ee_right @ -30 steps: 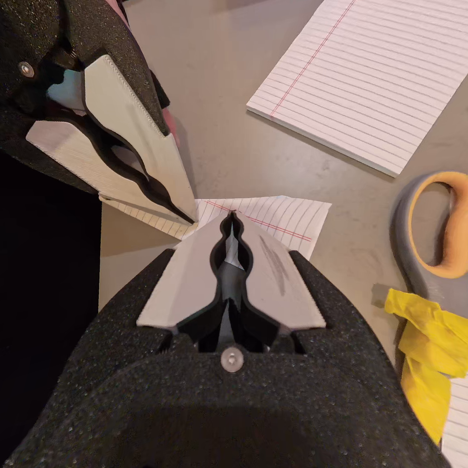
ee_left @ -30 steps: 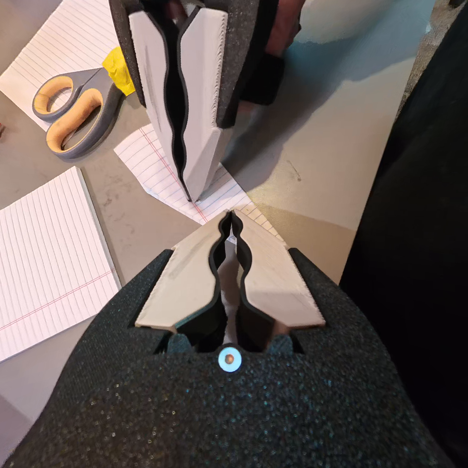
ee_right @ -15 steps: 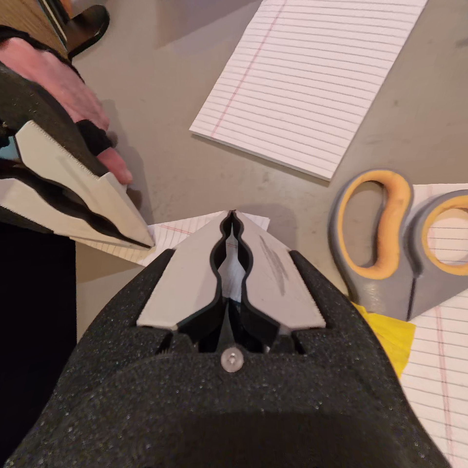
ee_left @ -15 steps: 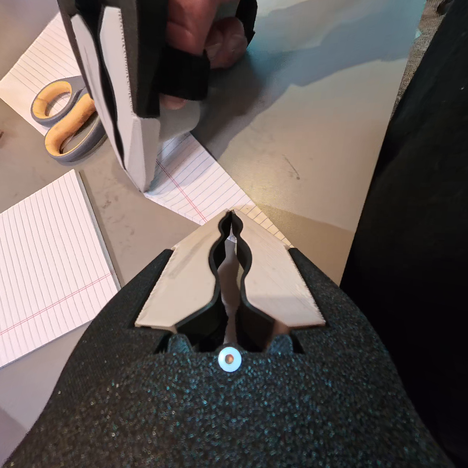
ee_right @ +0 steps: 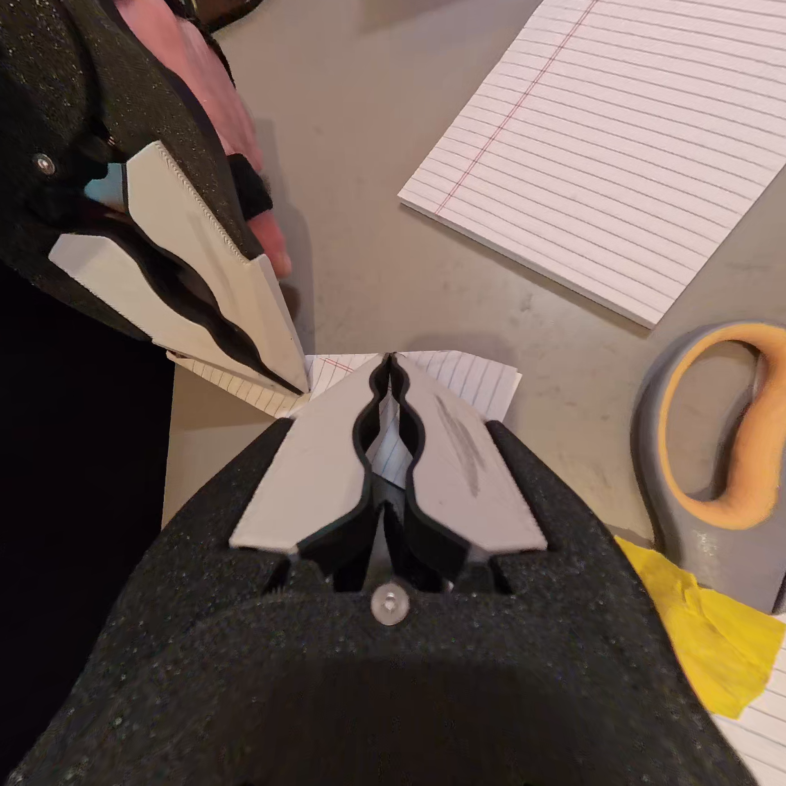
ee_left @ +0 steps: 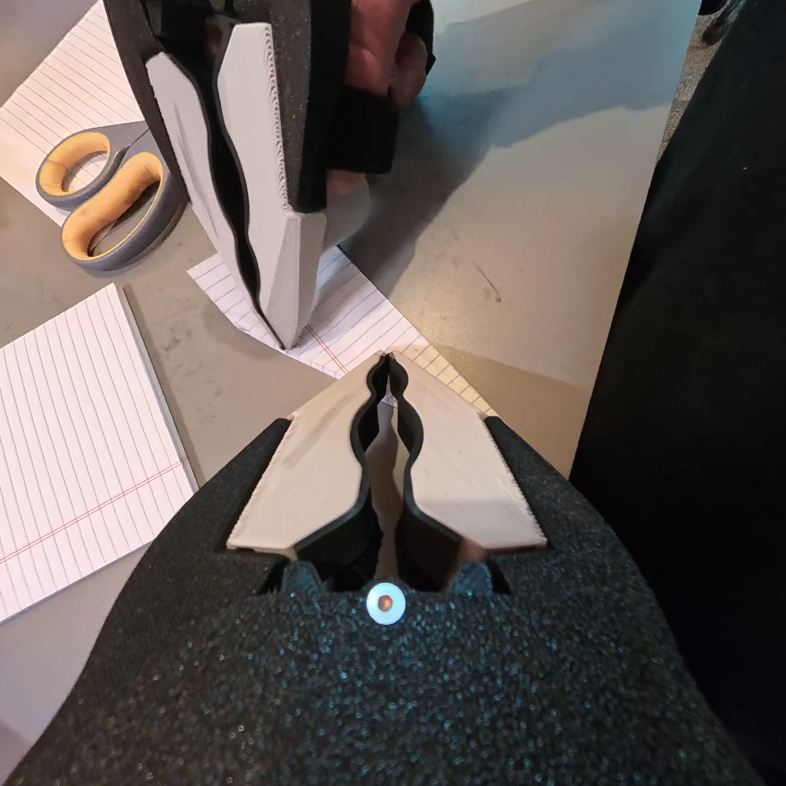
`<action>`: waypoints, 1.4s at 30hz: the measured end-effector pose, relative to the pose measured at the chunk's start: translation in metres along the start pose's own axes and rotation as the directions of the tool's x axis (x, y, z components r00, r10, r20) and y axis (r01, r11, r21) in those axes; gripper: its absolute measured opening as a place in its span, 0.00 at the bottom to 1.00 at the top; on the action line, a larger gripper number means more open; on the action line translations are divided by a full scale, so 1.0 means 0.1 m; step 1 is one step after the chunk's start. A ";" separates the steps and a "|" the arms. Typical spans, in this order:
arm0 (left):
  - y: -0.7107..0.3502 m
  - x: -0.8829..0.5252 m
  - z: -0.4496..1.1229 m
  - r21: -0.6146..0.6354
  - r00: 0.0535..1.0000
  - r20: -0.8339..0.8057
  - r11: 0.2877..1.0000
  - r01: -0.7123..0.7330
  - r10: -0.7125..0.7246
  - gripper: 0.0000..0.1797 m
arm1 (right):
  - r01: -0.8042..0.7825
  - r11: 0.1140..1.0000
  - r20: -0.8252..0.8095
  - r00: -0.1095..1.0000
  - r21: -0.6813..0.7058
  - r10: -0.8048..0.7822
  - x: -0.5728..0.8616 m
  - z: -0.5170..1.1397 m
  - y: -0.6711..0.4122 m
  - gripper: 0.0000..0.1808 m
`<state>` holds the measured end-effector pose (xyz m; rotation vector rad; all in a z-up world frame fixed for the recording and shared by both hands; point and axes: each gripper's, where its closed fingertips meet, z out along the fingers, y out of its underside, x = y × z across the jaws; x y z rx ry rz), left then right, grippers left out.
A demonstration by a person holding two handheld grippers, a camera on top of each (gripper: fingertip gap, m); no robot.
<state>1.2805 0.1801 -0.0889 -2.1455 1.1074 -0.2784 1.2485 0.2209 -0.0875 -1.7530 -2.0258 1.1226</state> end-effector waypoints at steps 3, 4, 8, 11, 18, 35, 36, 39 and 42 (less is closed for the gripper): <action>0.00 0.00 0.00 0.009 1.000 -0.006 1.000 0.008 -0.008 0.00 | -0.031 0.999 -0.028 0.999 0.015 0.032 0.07 -0.01 -0.03 0.00; 0.00 0.00 0.00 0.012 1.000 -0.006 1.000 0.005 -0.005 0.00 | -0.040 0.999 -0.036 0.999 0.019 0.041 0.09 -0.01 -0.03 0.00; 0.00 0.00 0.00 0.018 1.000 -0.011 1.000 0.007 -0.007 0.00 | -0.102 0.992 -0.174 0.978 0.074 0.114 0.39 -0.08 -0.10 0.00; 0.00 0.00 0.00 0.019 1.000 -0.019 1.000 0.006 -0.006 0.00 | -0.118 0.984 -0.141 0.980 0.130 0.137 0.33 -0.20 -0.14 0.00; 0.00 0.00 -0.01 0.023 0.999 -0.032 1.000 0.004 -0.004 0.00 | 0.033 0.999 -0.046 0.998 0.004 -0.033 -0.29 -0.18 0.25 0.00; 0.00 0.00 -0.01 0.030 0.998 -0.057 1.000 -0.007 0.008 0.00 | -0.129 0.987 -0.224 0.963 0.093 0.147 0.21 -0.48 0.39 0.00; 0.00 0.00 -0.01 0.030 0.998 -0.060 1.000 -0.006 0.008 0.00 | -0.144 0.984 -0.239 0.957 0.103 0.165 0.25 -0.50 0.40 0.00; 0.00 0.00 -0.01 0.029 0.997 -0.065 0.999 -0.032 0.034 0.00 | -0.162 0.980 -0.260 0.947 0.114 0.187 0.30 -0.53 0.41 0.00; 0.02 -0.02 -0.02 0.012 0.990 -0.101 0.995 -0.100 0.101 0.00 | -0.146 0.977 -0.299 0.936 0.156 0.187 0.32 -0.59 0.35 0.00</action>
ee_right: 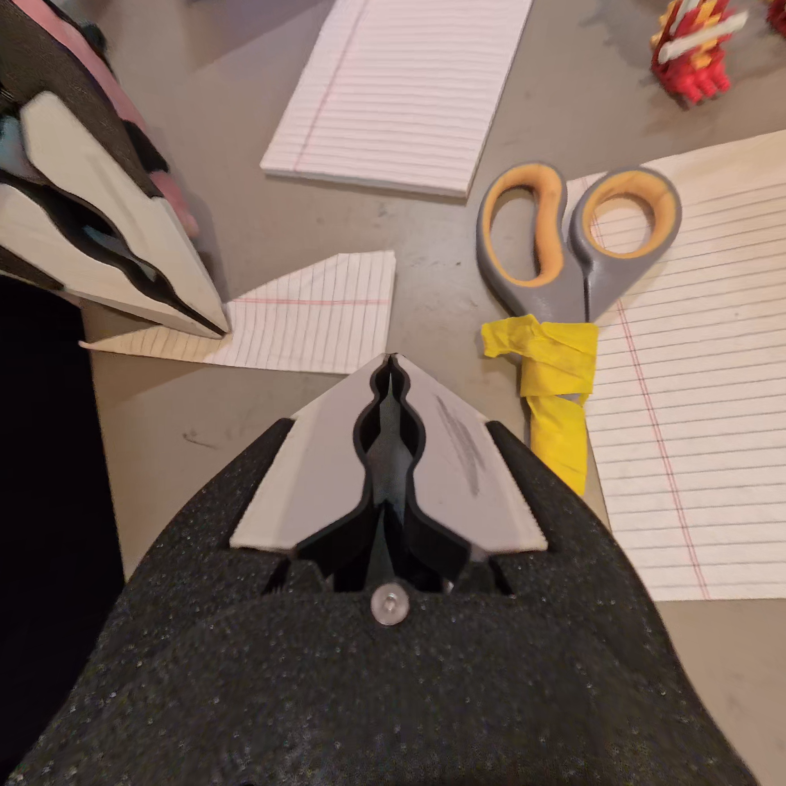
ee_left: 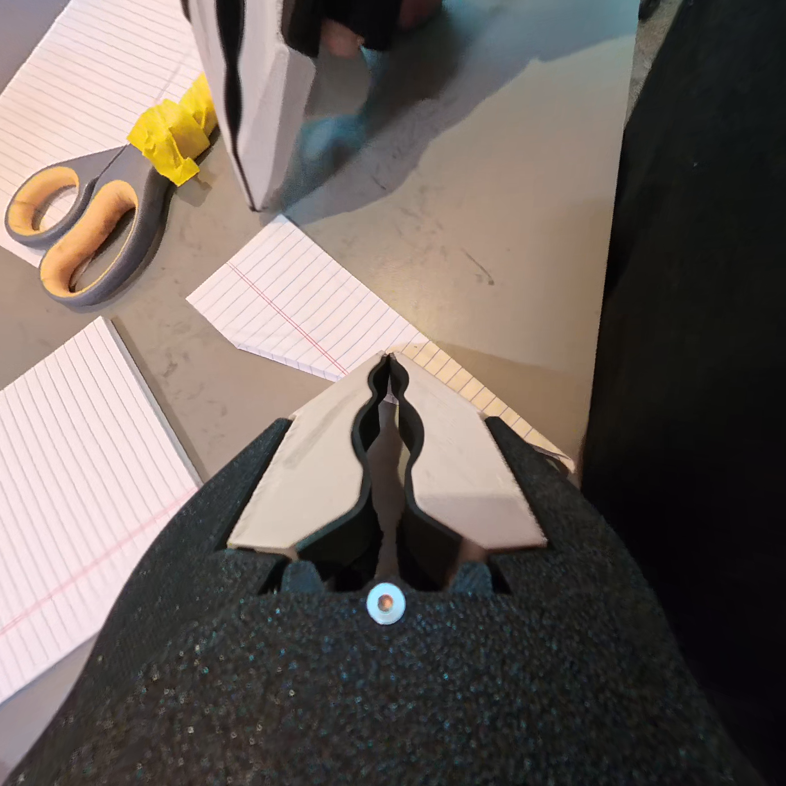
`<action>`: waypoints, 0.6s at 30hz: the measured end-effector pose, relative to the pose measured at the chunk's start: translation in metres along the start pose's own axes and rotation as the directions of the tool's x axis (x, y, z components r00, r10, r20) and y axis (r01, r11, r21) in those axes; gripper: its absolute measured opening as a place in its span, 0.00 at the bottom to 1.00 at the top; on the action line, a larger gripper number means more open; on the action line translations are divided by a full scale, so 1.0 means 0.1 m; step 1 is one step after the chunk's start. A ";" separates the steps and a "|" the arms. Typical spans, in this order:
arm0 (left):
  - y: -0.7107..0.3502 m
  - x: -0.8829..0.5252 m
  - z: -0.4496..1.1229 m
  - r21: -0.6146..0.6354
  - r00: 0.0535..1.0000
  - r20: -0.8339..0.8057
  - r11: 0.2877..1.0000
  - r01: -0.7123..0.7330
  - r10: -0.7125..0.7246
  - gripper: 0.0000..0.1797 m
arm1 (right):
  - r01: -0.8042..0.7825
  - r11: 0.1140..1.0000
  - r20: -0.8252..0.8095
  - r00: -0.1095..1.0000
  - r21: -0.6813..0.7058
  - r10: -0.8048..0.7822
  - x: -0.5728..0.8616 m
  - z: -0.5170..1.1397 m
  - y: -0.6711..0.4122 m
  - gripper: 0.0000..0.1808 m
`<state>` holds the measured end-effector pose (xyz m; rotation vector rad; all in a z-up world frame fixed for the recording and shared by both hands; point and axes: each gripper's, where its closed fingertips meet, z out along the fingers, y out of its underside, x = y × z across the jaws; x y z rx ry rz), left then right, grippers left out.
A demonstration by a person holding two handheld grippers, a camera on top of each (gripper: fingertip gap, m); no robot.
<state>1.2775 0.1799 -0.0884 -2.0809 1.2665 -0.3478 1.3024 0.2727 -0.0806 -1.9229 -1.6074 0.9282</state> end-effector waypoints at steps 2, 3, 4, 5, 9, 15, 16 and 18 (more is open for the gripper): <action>0.01 -0.02 -0.01 -0.009 0.998 -0.036 0.999 -0.052 0.052 0.00 | 0.028 0.998 0.045 0.999 0.050 -0.030 -0.14 -0.01 -0.10 0.00; 0.02 -0.05 -0.01 -0.010 0.996 -0.056 0.998 -0.066 0.065 0.00 | 0.059 0.997 0.059 0.996 0.053 -0.062 -0.22 0.02 -0.13 0.00; 0.03 -0.09 -0.02 -0.014 0.995 -0.070 0.998 -0.066 0.065 0.00 | 0.082 0.996 0.069 0.994 0.017 -0.083 -0.27 0.08 -0.09 0.00; 0.04 -0.18 -0.05 -0.017 0.997 -0.050 0.998 -0.067 0.066 0.00 | 0.109 0.994 0.066 0.992 -0.034 -0.106 -0.30 0.15 -0.02 0.00; 0.14 -0.48 -0.28 -0.009 0.994 0.047 0.995 0.101 -0.101 0.09 | 0.093 0.994 0.046 0.995 -0.061 -0.090 -0.30 0.18 0.01 0.00; 0.24 -0.51 -0.42 -0.004 0.955 0.168 0.968 0.250 -0.245 0.10 | 0.105 0.994 0.065 0.993 -0.031 -0.103 -0.38 0.18 -0.12 0.00; 0.26 -0.55 -0.41 -0.012 0.943 0.199 0.961 0.275 -0.267 0.11 | 0.116 0.993 0.058 0.992 -0.021 -0.114 -0.37 0.19 -0.18 0.00; 0.22 -0.59 -0.38 0.001 0.927 0.222 0.950 0.311 -0.304 0.11 | 0.133 0.991 0.062 0.989 -0.006 -0.133 -0.37 0.22 -0.27 0.00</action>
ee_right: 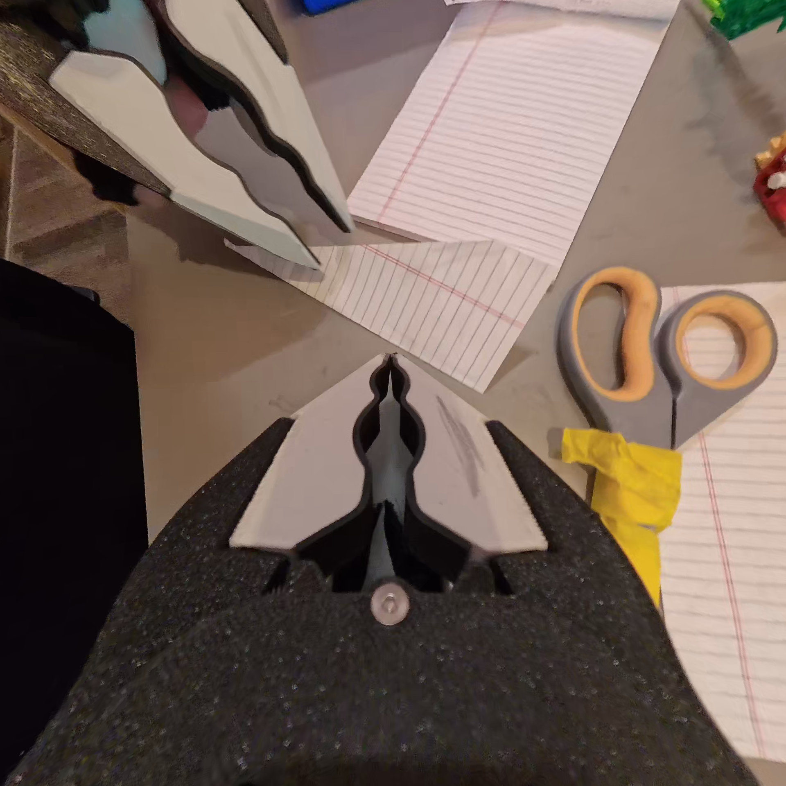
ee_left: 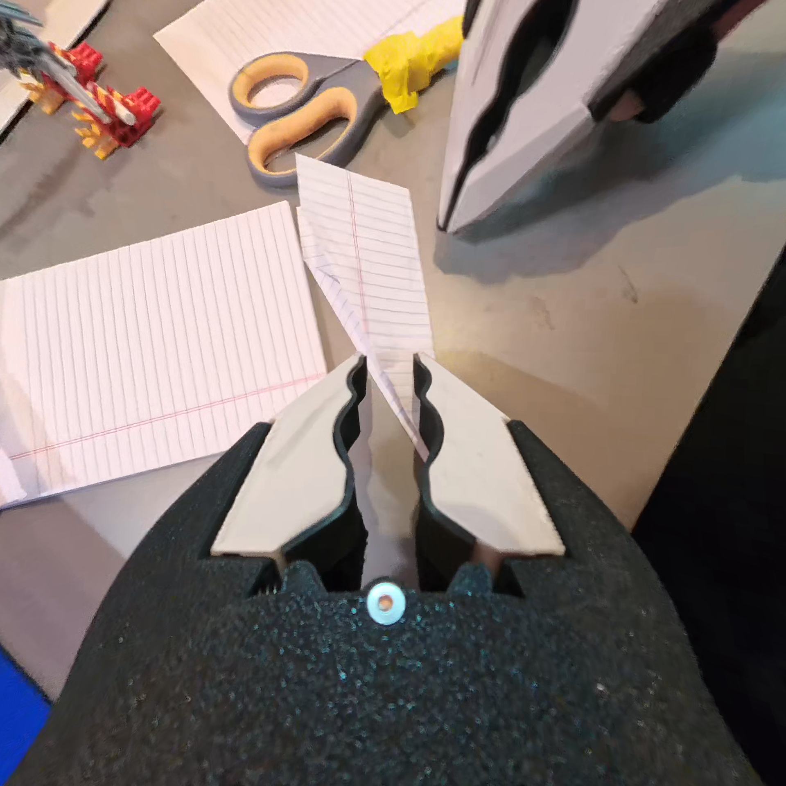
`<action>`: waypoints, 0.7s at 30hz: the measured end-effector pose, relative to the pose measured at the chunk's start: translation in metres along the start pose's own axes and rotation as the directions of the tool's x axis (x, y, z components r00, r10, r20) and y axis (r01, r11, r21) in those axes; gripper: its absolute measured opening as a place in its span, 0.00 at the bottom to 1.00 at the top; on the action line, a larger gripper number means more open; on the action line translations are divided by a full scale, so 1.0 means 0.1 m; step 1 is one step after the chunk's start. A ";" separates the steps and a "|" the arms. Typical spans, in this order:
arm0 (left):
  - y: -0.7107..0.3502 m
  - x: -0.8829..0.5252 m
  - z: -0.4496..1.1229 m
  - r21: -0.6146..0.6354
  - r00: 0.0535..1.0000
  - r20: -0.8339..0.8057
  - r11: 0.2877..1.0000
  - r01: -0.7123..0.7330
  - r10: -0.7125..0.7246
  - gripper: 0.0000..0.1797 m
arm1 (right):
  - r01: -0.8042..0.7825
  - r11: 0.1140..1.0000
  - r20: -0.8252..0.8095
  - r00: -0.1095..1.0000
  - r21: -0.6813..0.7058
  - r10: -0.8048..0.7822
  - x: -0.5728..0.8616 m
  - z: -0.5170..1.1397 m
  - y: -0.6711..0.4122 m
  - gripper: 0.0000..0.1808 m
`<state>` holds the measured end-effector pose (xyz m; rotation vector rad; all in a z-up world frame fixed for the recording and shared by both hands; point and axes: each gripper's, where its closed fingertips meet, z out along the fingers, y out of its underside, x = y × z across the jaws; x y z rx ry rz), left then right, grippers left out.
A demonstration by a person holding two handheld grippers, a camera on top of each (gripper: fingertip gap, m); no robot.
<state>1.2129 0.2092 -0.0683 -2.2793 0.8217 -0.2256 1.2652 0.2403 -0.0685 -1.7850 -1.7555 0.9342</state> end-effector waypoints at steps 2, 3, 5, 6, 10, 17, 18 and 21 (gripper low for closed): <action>-0.03 -0.05 0.08 -0.016 0.999 0.029 0.999 0.040 -0.039 0.12 | 0.014 1.000 0.009 1.000 -0.008 -0.014 0.01 0.03 -0.03 0.00; -0.04 -0.06 0.12 -0.019 0.998 0.031 0.998 0.057 -0.057 0.13 | 0.024 1.000 0.009 1.000 -0.017 -0.023 0.02 0.05 -0.03 0.00; -0.05 -0.13 0.17 -0.028 0.994 0.076 0.997 0.078 -0.076 0.13 | 0.036 0.999 0.006 0.999 -0.016 -0.036 0.05 0.10 -0.05 0.00; -0.06 -0.13 0.19 -0.025 0.994 0.076 0.997 0.075 -0.073 0.12 | 0.028 0.999 0.014 1.000 -0.018 -0.028 0.06 0.13 -0.05 0.00; -0.02 -0.14 0.27 -0.057 0.994 0.096 0.997 0.061 -0.055 0.09 | -0.013 0.998 0.035 0.999 -0.065 0.015 0.09 0.24 0.01 0.00; -0.01 -0.11 0.27 -0.049 0.984 0.153 0.996 -0.081 0.087 0.04 | 0.003 0.995 0.084 0.996 -0.099 0.005 0.06 0.16 0.01 0.00; -0.01 -0.11 0.27 -0.050 0.977 0.171 0.992 -0.118 0.125 0.04 | 0.006 0.997 0.070 0.998 -0.074 -0.001 0.09 0.13 -0.04 0.00; -0.01 -0.09 0.26 -0.039 0.959 0.213 0.982 -0.184 0.188 0.04 | 0.056 0.998 0.040 0.998 0.001 -0.056 0.16 0.06 -0.19 0.04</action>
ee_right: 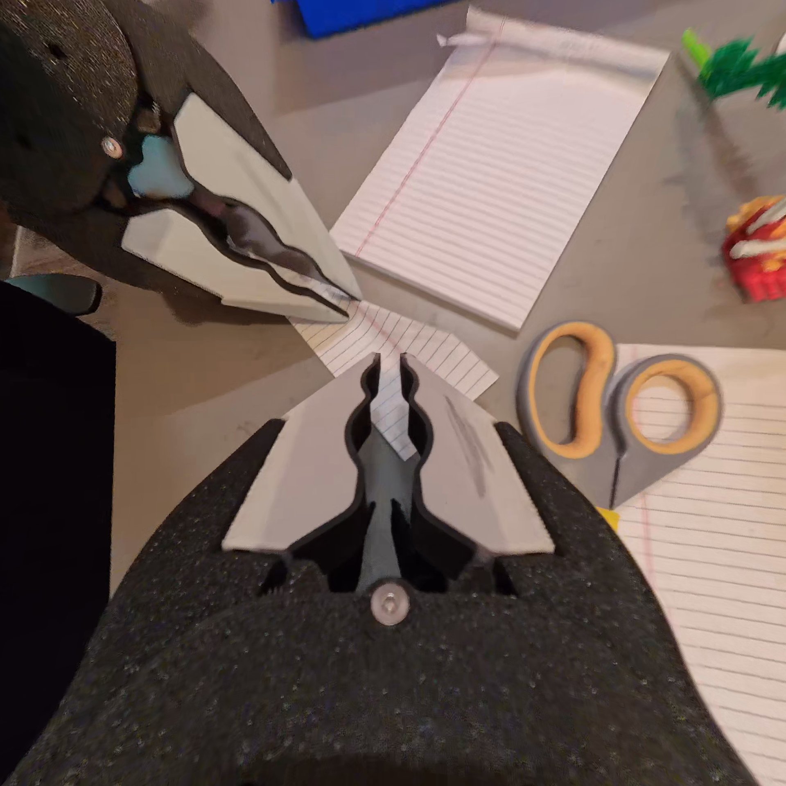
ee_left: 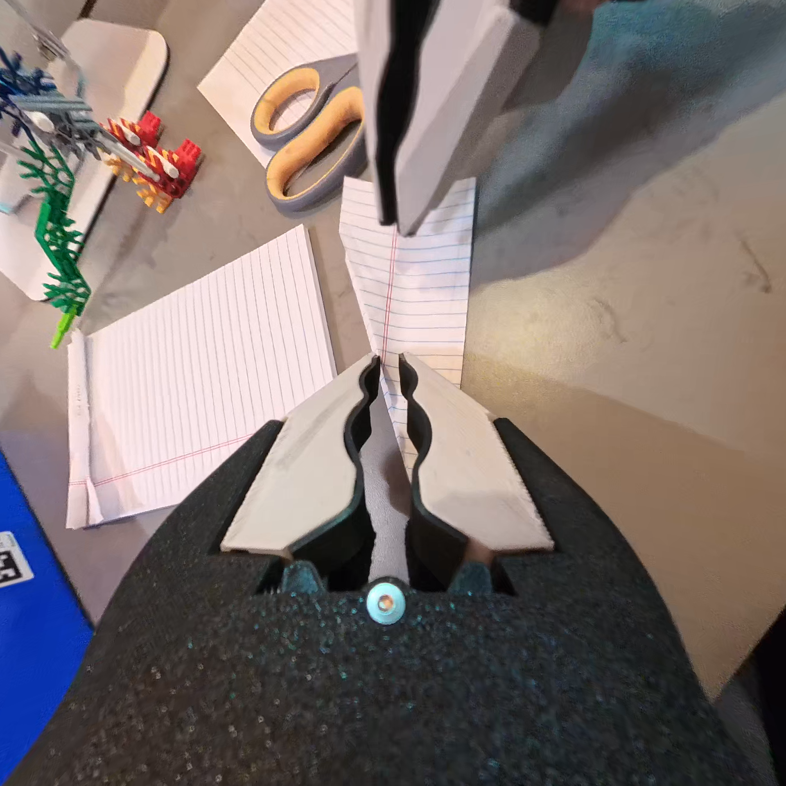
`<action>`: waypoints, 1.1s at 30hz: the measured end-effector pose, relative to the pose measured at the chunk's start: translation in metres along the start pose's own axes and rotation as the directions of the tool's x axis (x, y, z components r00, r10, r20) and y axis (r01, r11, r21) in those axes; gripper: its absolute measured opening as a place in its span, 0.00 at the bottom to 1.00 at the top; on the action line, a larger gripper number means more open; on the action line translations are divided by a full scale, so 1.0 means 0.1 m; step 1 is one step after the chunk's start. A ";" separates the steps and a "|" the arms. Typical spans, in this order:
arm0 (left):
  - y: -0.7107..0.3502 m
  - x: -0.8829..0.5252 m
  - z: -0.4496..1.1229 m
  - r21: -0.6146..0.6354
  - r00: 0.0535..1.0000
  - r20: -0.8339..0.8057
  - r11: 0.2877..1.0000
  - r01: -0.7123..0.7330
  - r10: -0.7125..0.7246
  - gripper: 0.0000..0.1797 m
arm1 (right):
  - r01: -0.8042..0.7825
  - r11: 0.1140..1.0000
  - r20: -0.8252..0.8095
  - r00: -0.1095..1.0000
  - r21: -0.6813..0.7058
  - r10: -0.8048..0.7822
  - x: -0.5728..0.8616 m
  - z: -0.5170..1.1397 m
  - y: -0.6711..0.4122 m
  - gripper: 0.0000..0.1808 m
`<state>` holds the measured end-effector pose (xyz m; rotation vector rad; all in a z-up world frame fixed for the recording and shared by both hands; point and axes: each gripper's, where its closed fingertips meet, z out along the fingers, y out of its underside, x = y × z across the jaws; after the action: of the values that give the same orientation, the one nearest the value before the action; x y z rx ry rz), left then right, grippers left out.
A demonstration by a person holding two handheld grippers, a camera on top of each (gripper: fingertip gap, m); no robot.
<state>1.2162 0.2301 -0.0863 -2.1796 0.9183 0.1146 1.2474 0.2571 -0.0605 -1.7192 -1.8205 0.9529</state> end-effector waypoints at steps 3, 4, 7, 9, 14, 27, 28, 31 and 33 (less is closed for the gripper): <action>-0.01 0.01 -0.01 0.018 0.995 0.050 0.996 -0.085 0.084 0.04 | 0.122 0.992 -0.046 0.991 -0.011 -0.123 0.03 0.00 -0.05 0.14; -0.01 0.02 -0.01 0.023 0.993 0.059 0.995 -0.101 0.100 0.03 | 0.167 0.986 -0.058 0.984 -0.031 -0.168 0.04 0.02 -0.05 0.17; -0.01 0.03 -0.01 0.026 0.984 0.091 0.987 -0.158 0.155 0.03 | 0.269 0.961 -0.071 0.959 -0.067 -0.273 0.01 0.09 -0.06 0.25; -0.01 0.04 -0.01 0.029 0.976 0.105 0.980 -0.196 0.192 0.02 | 0.311 0.946 -0.081 0.945 -0.087 -0.318 0.01 0.13 -0.06 0.25; -0.02 0.05 -0.02 0.030 0.955 0.138 0.963 -0.269 0.262 0.02 | 0.375 0.913 -0.034 0.922 -0.163 -0.385 -0.02 0.28 0.09 0.16; 0.11 -0.05 -0.13 -0.002 0.997 0.070 0.999 -0.041 0.041 0.11 | 0.369 0.921 -0.060 0.924 -0.126 -0.379 -0.06 0.28 0.13 0.00; 0.12 -0.04 -0.14 -0.002 0.998 0.060 1.000 -0.024 0.024 0.11 | 0.368 0.921 -0.058 0.924 -0.124 -0.377 -0.07 0.28 0.13 0.00; 0.13 -0.02 -0.13 0.004 0.999 0.046 1.000 -0.002 0.002 0.09 | 0.372 0.920 -0.064 0.922 -0.120 -0.381 -0.07 0.28 0.13 0.00; 0.13 0.00 -0.13 0.016 0.999 0.040 1.000 0.008 -0.008 0.07 | 0.379 0.918 -0.076 0.918 -0.120 -0.389 -0.07 0.27 0.12 0.00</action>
<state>1.2048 0.2156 -0.0854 -2.1582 0.8851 0.1462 1.2362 0.2453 -0.0861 -1.3586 -2.0677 0.6092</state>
